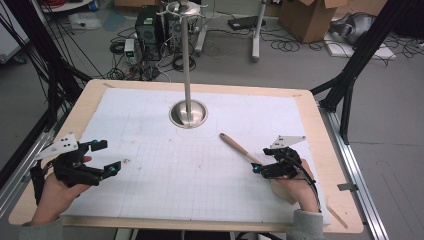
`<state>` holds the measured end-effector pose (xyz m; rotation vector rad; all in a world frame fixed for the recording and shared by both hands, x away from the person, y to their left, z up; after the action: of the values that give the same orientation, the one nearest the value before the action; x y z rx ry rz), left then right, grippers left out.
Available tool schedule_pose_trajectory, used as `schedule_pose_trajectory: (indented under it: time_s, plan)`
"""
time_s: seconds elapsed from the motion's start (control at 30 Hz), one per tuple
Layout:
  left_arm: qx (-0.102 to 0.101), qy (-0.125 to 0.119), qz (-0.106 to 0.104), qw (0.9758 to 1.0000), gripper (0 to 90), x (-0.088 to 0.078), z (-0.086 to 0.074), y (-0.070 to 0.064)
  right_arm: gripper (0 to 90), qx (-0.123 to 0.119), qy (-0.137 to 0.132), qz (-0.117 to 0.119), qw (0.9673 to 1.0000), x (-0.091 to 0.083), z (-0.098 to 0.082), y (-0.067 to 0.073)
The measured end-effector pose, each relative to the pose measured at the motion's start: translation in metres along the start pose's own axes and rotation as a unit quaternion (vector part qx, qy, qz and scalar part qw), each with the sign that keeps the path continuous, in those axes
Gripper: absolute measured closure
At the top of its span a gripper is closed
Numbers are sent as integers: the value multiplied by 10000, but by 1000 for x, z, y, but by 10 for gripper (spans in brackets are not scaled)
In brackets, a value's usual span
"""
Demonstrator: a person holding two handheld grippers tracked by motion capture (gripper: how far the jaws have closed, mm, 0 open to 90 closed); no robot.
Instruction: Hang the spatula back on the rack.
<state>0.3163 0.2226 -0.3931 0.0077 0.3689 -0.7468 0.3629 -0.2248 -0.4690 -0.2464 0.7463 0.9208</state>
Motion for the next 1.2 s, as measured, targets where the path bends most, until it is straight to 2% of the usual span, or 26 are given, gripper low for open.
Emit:
schedule_pose_trajectory:
  time_s: [0.33,0.53,0.7,0.87,1.0,1.07,1.2]
  plan:
    - [-5,40,22,10000,25,0,-3,0,277,20,144,61,9999,9,-3,-4]
    - [-33,50,68,10000,25,-3,-5,3,325,-47,185,120,9997,14,-2,-4]
    - [-66,45,112,9999,25,-7,-7,6,359,-55,327,133,9994,20,-5,-6]
    - [-83,49,140,9999,25,-9,-8,6,404,-9,422,136,9990,24,-7,-8]
    - [-100,52,147,9998,26,-9,-9,7,453,29,400,132,9991,24,-7,-11]
    - [-129,0,74,9999,25,-10,-7,4,463,60,378,115,9992,24,-7,-12]
    - [-140,2,107,9998,26,-11,-8,7,473,73,491,132,9987,27,-9,-13]
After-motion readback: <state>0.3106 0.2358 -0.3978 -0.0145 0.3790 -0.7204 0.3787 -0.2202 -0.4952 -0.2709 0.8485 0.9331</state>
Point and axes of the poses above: each handheld gripper's, and its own axes: x roughly forward along the jaws, z roughly out of its top, y roughly to its left, the point moved 9 cm from there along x, roughly forward along the jaws, and after that the axes turned 7 degrees about z, right-handed, at the moved point
